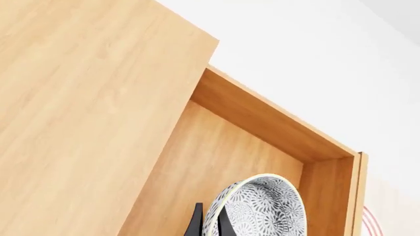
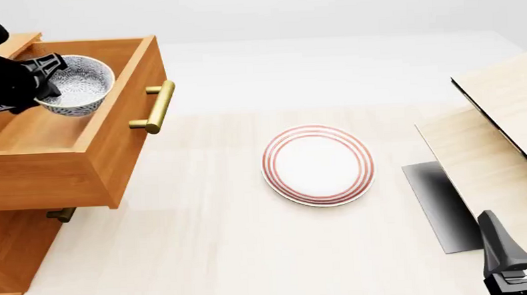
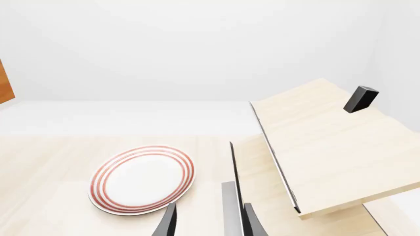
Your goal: Open the top drawer of the cabinet and put the bowl in it.
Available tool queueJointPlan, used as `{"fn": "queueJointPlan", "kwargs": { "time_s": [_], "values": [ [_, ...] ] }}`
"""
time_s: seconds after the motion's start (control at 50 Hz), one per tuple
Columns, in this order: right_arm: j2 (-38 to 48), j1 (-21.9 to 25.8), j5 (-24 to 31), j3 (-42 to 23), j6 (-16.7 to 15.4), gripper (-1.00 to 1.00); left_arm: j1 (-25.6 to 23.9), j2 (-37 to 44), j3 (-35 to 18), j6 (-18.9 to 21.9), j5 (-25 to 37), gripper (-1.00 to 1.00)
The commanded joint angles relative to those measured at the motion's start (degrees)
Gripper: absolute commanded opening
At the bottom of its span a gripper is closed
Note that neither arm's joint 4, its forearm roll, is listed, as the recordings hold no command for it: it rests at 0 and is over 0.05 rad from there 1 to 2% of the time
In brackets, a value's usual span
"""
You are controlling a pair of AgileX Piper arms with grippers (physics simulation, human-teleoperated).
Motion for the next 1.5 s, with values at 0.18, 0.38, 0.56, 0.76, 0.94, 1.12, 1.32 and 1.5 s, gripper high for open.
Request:
{"fn": "queueJointPlan", "kwargs": {
  "time_s": [0.18,0.38,0.56,0.76,0.94,1.12,1.32,1.5],
  "values": [
    [-0.1,0.0,0.0,0.0,0.0,1.00,0.7,1.6,0.9,0.5,-2.0,-1.00],
    [-0.1,0.0,0.0,0.0,0.0,1.00,1.2,1.9,0.9,0.8,-1.6,1.00],
    [-0.1,0.0,0.0,0.0,0.0,1.00,1.4,1.5,-1.2,2.2,0.8,1.00],
    [-0.1,0.0,0.0,0.0,0.0,1.00,1.8,0.3,-2.9,3.6,3.9,1.00],
    [-0.1,0.0,0.0,0.0,0.0,1.00,2.1,-1.3,-3.6,4.3,6.0,1.00],
    [-0.1,0.0,0.0,0.0,0.0,1.00,2.1,-2.9,-4.4,5.0,8.0,1.00],
    [-0.1,0.0,0.0,0.0,0.0,1.00,1.8,-5.0,-4.7,5.6,10.0,1.00],
    [-0.1,0.0,0.0,0.0,0.0,1.00,1.4,-5.8,-5.0,5.9,10.8,1.00]
  ]
}}
